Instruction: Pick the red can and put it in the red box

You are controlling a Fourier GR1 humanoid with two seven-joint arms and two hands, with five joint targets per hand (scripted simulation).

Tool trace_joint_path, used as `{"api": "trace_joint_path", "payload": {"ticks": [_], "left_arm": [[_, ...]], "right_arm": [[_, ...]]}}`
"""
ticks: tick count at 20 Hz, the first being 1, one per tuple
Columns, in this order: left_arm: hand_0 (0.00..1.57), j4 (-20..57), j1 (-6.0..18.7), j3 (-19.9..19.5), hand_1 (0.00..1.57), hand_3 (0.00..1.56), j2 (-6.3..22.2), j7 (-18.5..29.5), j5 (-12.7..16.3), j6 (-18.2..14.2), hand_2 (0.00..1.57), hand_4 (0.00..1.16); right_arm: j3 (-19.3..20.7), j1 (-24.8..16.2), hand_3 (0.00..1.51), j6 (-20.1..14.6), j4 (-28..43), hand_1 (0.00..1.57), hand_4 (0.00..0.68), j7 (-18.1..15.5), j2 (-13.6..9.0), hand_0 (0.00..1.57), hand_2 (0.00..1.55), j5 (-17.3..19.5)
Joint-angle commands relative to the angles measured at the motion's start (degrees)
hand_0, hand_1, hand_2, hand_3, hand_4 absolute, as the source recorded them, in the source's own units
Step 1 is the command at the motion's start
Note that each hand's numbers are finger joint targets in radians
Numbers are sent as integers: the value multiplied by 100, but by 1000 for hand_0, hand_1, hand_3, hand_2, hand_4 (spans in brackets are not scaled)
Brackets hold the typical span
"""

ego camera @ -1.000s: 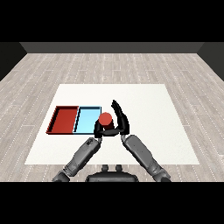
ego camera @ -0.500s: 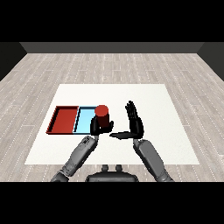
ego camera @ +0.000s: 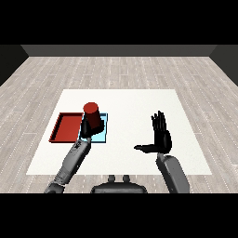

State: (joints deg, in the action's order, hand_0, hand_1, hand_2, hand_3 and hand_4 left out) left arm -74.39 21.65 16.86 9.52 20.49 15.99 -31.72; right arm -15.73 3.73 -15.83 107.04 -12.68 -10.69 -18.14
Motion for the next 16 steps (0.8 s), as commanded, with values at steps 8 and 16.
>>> {"api": "trace_joint_path", "payload": {"ticks": [8, 16], "left_arm": [[1571, 637, 228, -954, 1571, 1474, 1800, -967, -365, 356, 1542, 1133], [1571, 3213, 584, -903, 1571, 1473, 2138, -1322, -922, 552, 1549, 1051]], "right_arm": [[526, -967, 0, 481, -23, 0, 0, -273, -271, 0, 0, -317], [912, -633, 0, 589, -729, 0, 0, -428, -263, 0, 0, -415]]}}
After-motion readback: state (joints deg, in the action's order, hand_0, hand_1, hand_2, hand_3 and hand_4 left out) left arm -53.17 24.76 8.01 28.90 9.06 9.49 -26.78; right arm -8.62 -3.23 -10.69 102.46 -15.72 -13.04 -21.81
